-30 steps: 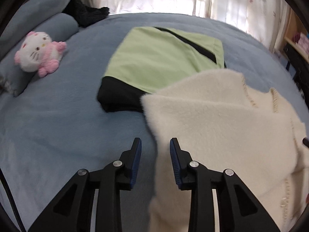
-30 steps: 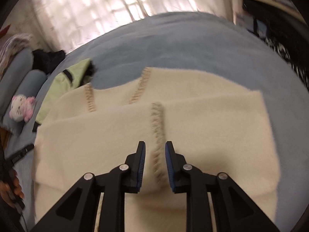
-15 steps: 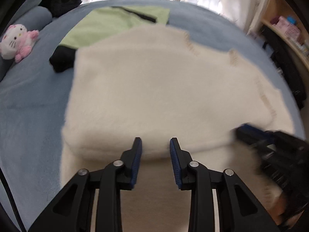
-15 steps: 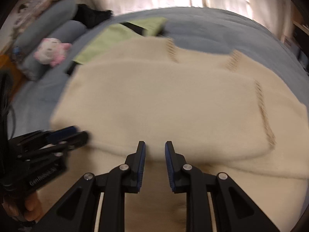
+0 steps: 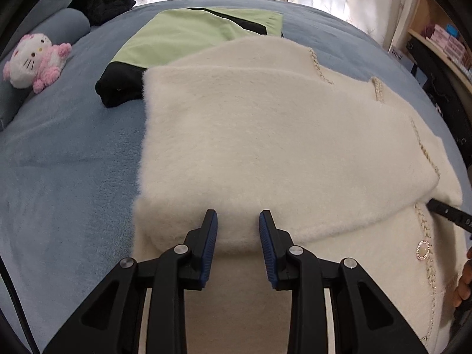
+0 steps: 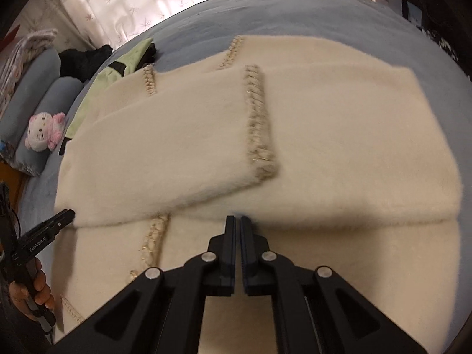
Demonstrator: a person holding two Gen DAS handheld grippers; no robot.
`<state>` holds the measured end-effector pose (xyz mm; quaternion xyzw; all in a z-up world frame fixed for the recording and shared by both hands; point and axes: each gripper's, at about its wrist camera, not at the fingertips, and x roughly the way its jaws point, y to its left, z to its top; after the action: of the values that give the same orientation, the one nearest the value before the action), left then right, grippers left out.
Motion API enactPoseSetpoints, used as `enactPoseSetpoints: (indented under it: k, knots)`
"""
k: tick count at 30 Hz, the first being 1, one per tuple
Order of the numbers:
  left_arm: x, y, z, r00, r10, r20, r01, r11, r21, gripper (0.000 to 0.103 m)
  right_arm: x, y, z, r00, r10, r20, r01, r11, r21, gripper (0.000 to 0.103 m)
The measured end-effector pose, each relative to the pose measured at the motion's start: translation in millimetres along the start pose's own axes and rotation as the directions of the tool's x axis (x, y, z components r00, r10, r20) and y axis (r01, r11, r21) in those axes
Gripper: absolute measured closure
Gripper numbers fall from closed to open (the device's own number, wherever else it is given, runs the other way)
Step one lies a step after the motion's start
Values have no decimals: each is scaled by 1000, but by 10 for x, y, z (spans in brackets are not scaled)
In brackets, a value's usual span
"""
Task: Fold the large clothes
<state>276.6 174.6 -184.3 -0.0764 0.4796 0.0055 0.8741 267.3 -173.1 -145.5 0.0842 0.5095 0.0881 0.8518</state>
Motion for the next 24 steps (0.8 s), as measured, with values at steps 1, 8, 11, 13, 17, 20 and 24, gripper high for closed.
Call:
enactPoseSetpoints:
  k: [1, 8, 11, 13, 17, 20, 24]
  knots:
    - [-15, -3, 9, 1000, 1, -7, -1, 1000, -1, 75, -38, 80, 21, 1000, 16, 8, -16, 1000, -13, 100]
    - [-121, -10, 202, 1000, 8, 1, -8, 1000, 5, 65, -105, 656, 246, 986, 162, 38, -158, 983, -95, 100]
    - [-119, 6, 373, 1000, 1, 23, -1, 1000, -14, 65, 81, 939, 440, 983, 184, 27, -179, 975, -131, 100]
    - [-84, 6, 514, 999, -15, 35, 16, 999, -35, 65, 176, 1080, 513, 980, 197, 21, -191, 970, -147, 100]
    - [51, -54, 783, 997, -1, 78, 5, 999, -50, 65, 403, 1360, 703, 975, 223, 8, -218, 960, -175, 100]
    - [231, -62, 947, 997, 5, 81, 1, 997, -77, 65, 560, 1374, 830, 980, 199, 24, -191, 964, -185, 100]
    - [453, 13, 1035, 994, 61, 88, -52, 993, -104, 64, 689, 984, 1009, 989, 136, 57, -128, 984, -126, 101]
